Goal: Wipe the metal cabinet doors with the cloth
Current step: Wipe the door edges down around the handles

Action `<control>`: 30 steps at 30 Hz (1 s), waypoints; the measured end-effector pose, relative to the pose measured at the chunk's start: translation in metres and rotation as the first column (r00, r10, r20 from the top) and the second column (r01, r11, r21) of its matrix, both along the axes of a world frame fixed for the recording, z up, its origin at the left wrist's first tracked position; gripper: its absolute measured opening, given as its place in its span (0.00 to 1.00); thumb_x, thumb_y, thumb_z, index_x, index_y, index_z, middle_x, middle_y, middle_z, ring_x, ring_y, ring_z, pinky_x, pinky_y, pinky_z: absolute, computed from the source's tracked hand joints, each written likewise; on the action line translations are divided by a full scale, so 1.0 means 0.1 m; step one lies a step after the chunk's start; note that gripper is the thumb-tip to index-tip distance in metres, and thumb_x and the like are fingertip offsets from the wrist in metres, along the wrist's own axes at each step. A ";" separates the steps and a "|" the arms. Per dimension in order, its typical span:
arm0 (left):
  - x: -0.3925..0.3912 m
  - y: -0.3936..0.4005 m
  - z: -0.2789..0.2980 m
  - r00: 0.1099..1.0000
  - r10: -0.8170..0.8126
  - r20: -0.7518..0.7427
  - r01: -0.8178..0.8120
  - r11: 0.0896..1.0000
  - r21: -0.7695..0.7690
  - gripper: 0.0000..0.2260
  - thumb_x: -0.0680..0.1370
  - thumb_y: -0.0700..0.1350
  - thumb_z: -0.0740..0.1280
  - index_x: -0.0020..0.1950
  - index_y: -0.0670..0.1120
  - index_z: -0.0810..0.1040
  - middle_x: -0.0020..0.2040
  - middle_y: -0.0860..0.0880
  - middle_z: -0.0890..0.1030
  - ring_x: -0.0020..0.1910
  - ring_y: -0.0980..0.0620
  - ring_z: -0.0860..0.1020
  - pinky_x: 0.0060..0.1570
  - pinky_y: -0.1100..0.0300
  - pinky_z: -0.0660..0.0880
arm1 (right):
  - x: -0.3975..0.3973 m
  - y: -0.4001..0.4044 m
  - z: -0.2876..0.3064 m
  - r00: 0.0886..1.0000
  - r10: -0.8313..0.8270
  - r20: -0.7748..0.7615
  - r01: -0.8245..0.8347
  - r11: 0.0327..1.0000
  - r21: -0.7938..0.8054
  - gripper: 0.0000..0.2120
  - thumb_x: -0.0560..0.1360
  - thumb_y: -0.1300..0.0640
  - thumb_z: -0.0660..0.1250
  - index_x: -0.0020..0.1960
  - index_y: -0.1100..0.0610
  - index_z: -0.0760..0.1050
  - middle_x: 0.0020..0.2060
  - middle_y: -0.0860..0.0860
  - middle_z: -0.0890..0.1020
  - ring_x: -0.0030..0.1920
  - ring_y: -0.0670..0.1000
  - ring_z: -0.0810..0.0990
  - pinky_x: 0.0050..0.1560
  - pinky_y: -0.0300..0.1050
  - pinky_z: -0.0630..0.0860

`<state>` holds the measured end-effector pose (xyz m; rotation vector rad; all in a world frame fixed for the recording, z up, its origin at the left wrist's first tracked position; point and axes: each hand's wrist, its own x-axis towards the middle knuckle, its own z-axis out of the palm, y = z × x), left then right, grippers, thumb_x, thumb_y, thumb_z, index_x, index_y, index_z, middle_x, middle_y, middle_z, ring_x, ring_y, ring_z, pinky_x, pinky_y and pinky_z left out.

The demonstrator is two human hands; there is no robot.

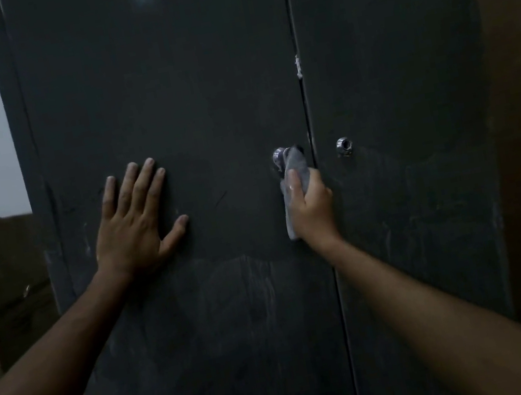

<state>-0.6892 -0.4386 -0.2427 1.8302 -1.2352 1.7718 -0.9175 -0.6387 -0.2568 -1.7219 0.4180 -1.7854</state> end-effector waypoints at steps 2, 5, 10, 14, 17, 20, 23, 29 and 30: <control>0.00 0.00 0.00 1.000 -0.009 -0.004 0.009 1.000 -0.003 0.40 0.81 0.66 0.54 0.85 0.42 0.56 0.86 0.43 0.54 0.86 0.42 0.51 0.82 0.37 0.50 | 0.02 -0.04 0.23 0.992 0.102 0.067 -0.109 0.987 0.114 0.17 0.85 0.48 0.61 0.58 0.62 0.78 0.44 0.47 0.83 0.46 0.46 0.83 0.43 0.32 0.76; 0.01 0.00 -0.02 1.000 -0.014 0.006 0.014 1.000 -0.021 0.40 0.81 0.66 0.55 0.85 0.42 0.57 0.86 0.43 0.55 0.85 0.42 0.52 0.82 0.37 0.51 | 0.05 -0.07 0.16 0.944 0.296 0.145 -0.320 0.930 0.182 0.20 0.82 0.42 0.64 0.55 0.59 0.80 0.45 0.51 0.87 0.45 0.47 0.86 0.47 0.42 0.80; 0.00 0.01 -0.01 1.000 -0.014 0.001 0.014 1.000 -0.019 0.40 0.81 0.66 0.55 0.85 0.42 0.57 0.86 0.43 0.55 0.85 0.42 0.52 0.82 0.37 0.50 | -0.10 -0.04 -0.03 0.922 0.377 0.083 -0.386 0.902 0.194 0.18 0.83 0.48 0.65 0.53 0.64 0.78 0.39 0.53 0.84 0.34 0.50 0.82 0.34 0.48 0.80; -0.01 0.01 0.00 1.000 -0.019 0.001 0.019 1.000 -0.022 0.39 0.81 0.65 0.55 0.85 0.42 0.57 0.86 0.44 0.55 0.85 0.42 0.52 0.82 0.38 0.50 | 0.00 0.03 0.45 0.980 0.105 0.172 -0.134 0.977 0.166 0.12 0.84 0.48 0.63 0.55 0.57 0.76 0.43 0.47 0.81 0.44 0.46 0.81 0.48 0.47 0.78; 0.00 0.01 -0.01 1.000 -0.030 0.007 0.030 0.999 -0.035 0.39 0.81 0.65 0.55 0.85 0.42 0.58 0.86 0.43 0.56 0.85 0.42 0.53 0.82 0.37 0.51 | 0.05 0.08 0.30 0.987 -0.149 0.062 0.157 0.975 -0.156 0.14 0.83 0.50 0.65 0.65 0.56 0.76 0.56 0.51 0.78 0.53 0.50 0.79 0.54 0.47 0.79; 0.02 0.00 -0.01 0.999 -0.030 0.022 0.031 0.999 -0.036 0.39 0.81 0.65 0.55 0.85 0.42 0.58 0.86 0.43 0.56 0.85 0.41 0.53 0.82 0.37 0.52 | -0.02 -0.06 0.33 0.815 -0.567 -0.119 0.423 0.722 -0.547 0.19 0.78 0.52 0.69 0.68 0.52 0.75 0.66 0.56 0.70 0.58 0.58 0.74 0.54 0.52 0.77; 0.03 0.00 -0.01 0.999 -0.039 0.026 0.040 0.999 -0.037 0.39 0.81 0.65 0.55 0.85 0.42 0.59 0.86 0.43 0.56 0.85 0.41 0.54 0.82 0.37 0.52 | -0.13 -0.01 0.70 0.615 -0.750 -0.243 0.404 0.564 -0.720 0.10 0.74 0.53 0.69 0.54 0.55 0.79 0.64 0.58 0.71 0.55 0.61 0.73 0.48 0.57 0.79; 0.02 0.02 -0.01 0.999 -0.036 0.008 0.036 0.999 -0.024 0.39 0.81 0.66 0.55 0.85 0.43 0.58 0.86 0.42 0.56 0.85 0.42 0.52 0.82 0.37 0.51 | -0.31 0.13 0.61 0.264 -0.943 -0.202 0.135 0.243 -0.961 0.12 0.73 0.52 0.69 0.51 0.58 0.82 0.64 0.59 0.71 0.59 0.65 0.71 0.44 0.56 0.77; 0.03 0.02 0.00 0.999 -0.032 0.001 0.032 0.999 -0.017 0.39 0.81 0.66 0.54 0.85 0.43 0.57 0.86 0.43 0.56 0.85 0.42 0.52 0.82 0.38 0.50 | -0.31 0.18 0.57 0.221 -0.960 -0.171 0.131 0.203 -0.970 0.12 0.74 0.51 0.68 0.52 0.57 0.82 0.64 0.59 0.71 0.60 0.64 0.71 0.48 0.58 0.75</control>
